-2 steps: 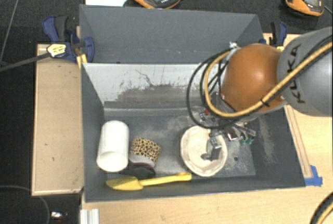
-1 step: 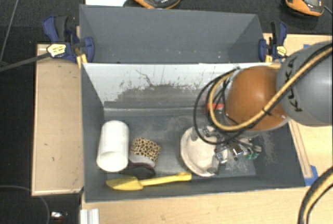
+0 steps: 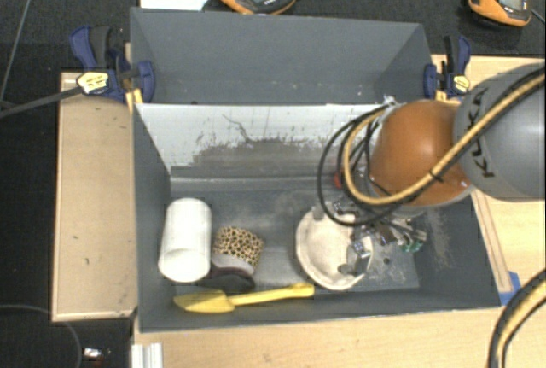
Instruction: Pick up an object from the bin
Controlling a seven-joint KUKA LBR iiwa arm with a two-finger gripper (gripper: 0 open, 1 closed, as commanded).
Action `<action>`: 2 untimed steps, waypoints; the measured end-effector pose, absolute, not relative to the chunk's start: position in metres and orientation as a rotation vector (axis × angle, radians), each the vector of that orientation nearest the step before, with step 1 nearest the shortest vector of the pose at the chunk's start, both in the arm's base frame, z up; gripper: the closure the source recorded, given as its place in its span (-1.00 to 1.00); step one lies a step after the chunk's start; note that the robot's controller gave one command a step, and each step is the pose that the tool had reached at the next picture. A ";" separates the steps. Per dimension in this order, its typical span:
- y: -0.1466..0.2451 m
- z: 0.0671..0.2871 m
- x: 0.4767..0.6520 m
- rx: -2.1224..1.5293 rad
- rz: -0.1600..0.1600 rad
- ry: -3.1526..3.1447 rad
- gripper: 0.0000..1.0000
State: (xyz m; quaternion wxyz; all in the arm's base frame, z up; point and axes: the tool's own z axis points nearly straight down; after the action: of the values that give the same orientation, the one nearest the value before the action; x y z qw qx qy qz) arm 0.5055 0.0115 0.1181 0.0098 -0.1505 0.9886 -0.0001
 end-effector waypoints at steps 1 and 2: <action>0.032 0.073 0.503 -0.411 -0.004 3.101 -1.00; 0.032 0.090 0.501 -0.424 -0.002 3.113 -1.00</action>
Offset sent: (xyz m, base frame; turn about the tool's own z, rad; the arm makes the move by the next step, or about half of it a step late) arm 0.0239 0.0261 0.2019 -0.0446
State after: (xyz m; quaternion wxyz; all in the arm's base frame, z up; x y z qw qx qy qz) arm 0.5010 0.0322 0.0904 -0.0002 -0.1349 0.9909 -0.0006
